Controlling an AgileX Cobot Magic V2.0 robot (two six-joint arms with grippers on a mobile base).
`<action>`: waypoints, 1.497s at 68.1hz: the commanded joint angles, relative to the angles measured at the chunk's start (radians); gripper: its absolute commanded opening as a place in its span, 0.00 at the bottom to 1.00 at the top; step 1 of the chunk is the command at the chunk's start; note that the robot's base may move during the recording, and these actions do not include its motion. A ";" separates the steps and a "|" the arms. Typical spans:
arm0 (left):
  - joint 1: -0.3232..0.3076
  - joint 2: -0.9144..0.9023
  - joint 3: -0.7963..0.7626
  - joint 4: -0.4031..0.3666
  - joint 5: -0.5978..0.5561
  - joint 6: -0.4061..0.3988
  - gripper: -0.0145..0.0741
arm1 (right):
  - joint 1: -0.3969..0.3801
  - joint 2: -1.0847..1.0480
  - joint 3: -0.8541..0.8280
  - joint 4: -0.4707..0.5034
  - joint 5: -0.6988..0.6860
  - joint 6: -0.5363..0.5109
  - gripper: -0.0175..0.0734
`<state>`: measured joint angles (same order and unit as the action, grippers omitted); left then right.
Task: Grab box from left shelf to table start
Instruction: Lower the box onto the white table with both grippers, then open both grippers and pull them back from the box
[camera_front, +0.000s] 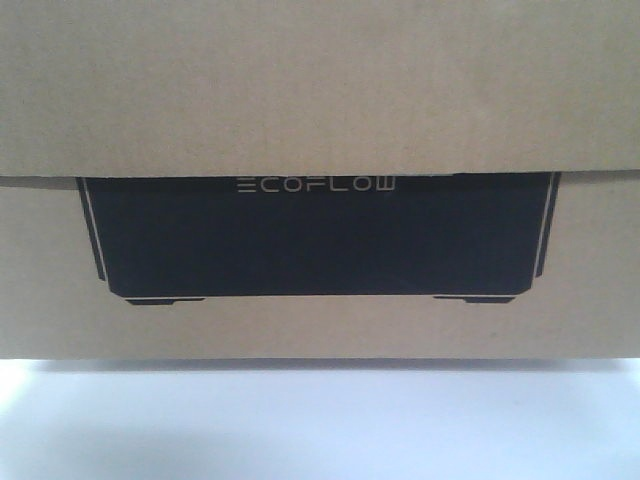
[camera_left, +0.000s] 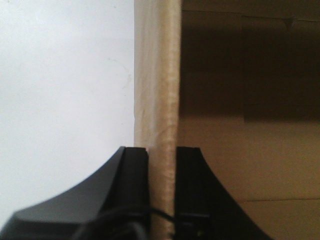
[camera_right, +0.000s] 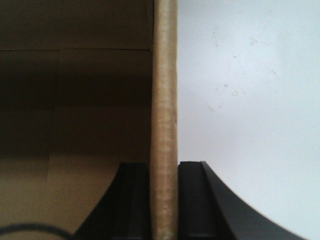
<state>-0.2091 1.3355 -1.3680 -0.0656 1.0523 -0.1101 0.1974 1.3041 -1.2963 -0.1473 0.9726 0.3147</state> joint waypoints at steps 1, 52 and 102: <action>-0.006 -0.014 -0.070 -0.095 -0.114 0.032 0.07 | 0.002 -0.019 -0.047 0.013 -0.096 0.000 0.26; -0.006 0.006 -0.267 -0.068 -0.096 0.015 0.27 | 0.002 -0.095 -0.166 -0.030 -0.125 -0.001 0.50; -0.006 -0.493 0.246 0.004 -0.565 0.024 0.06 | 0.002 -0.580 0.338 -0.113 -0.533 -0.062 0.24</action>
<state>-0.2091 0.9340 -1.1999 -0.0651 0.6403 -0.0884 0.2005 0.8070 -1.0235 -0.2321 0.6206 0.2651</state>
